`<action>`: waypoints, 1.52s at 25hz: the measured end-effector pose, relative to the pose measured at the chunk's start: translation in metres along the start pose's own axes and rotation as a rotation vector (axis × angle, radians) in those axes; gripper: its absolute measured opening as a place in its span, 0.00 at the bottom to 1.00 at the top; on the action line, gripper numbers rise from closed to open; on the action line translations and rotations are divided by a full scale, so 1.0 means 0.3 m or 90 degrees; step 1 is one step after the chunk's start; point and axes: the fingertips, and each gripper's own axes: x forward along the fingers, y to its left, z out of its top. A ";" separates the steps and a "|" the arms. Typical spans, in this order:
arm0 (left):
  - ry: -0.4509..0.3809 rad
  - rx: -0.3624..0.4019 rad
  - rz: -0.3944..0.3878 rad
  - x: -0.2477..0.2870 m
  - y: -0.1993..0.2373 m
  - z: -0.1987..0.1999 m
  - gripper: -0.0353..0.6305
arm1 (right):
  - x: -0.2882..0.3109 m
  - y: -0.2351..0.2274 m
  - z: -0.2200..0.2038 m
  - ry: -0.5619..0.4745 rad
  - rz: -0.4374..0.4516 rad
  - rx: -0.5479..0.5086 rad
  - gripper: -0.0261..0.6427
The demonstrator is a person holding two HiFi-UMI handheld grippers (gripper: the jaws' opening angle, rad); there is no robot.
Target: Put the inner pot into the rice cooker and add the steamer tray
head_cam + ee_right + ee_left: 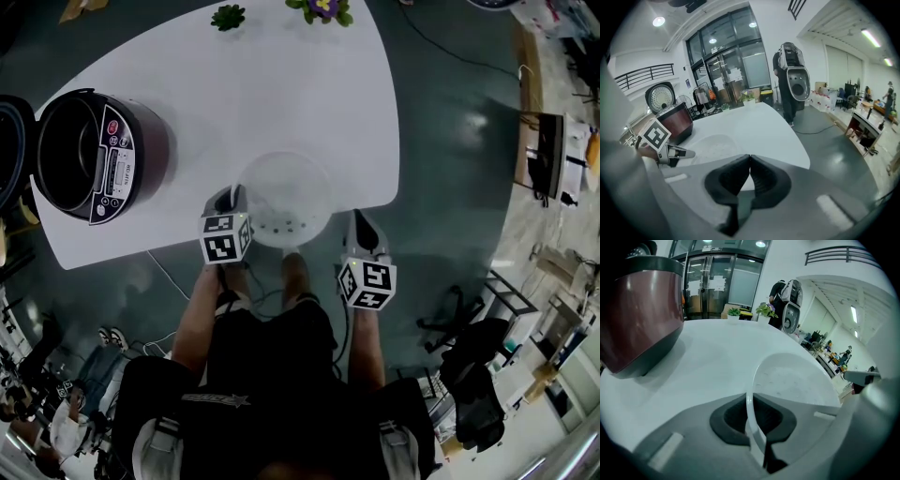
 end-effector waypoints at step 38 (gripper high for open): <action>-0.317 -0.086 0.123 -0.704 0.079 0.469 0.08 | -0.236 0.249 0.565 -0.229 0.143 -0.146 0.05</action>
